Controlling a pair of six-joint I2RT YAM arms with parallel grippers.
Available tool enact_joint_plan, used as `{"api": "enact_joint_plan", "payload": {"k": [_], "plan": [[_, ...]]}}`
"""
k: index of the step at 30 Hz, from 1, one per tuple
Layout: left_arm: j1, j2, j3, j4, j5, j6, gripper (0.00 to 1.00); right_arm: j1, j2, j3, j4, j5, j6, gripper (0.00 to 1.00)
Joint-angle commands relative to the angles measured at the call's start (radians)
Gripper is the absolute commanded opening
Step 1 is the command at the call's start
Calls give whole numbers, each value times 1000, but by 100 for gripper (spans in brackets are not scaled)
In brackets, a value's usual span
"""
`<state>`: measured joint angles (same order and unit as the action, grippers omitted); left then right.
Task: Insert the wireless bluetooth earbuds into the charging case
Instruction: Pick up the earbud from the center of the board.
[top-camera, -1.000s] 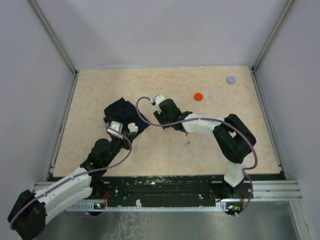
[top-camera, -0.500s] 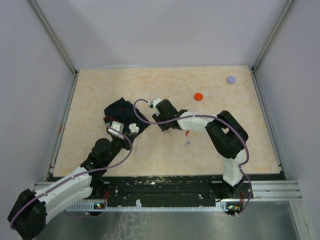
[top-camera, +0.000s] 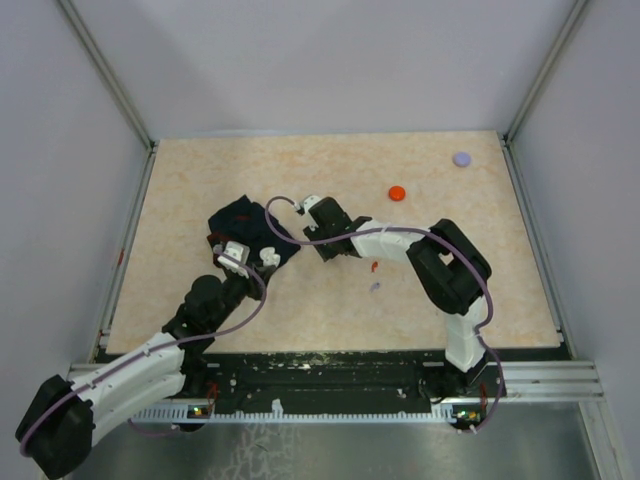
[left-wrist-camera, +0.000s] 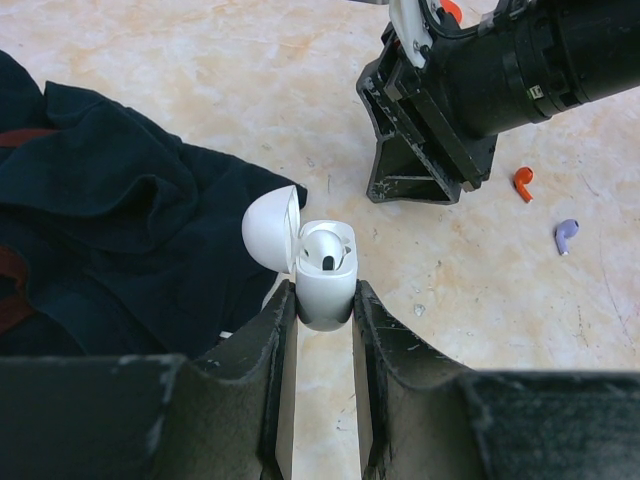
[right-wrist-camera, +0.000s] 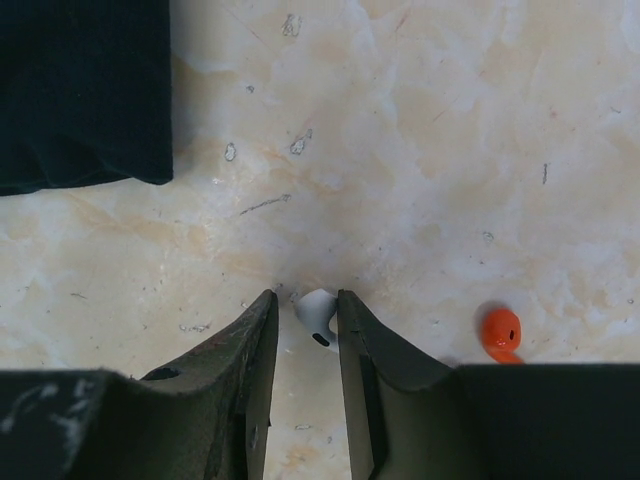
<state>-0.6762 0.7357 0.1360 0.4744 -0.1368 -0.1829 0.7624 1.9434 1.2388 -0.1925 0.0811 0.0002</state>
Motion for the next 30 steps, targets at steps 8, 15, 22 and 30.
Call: {"api": "enact_joint_plan", "payload": {"k": [8,15,22,30], "plan": [[1,26,32,46,38,-1,0,-8,-13,21,-32,15,6,27],[1,47,35,65,65,0,0,-8,-14,14,-40,15,6,23],[1,27,-25,201,93,53,0,-8,-107,-41,6,-10,29,18],[1,35,-79,409,171,127,0,-6,-280,-135,92,-53,84,18]]}}
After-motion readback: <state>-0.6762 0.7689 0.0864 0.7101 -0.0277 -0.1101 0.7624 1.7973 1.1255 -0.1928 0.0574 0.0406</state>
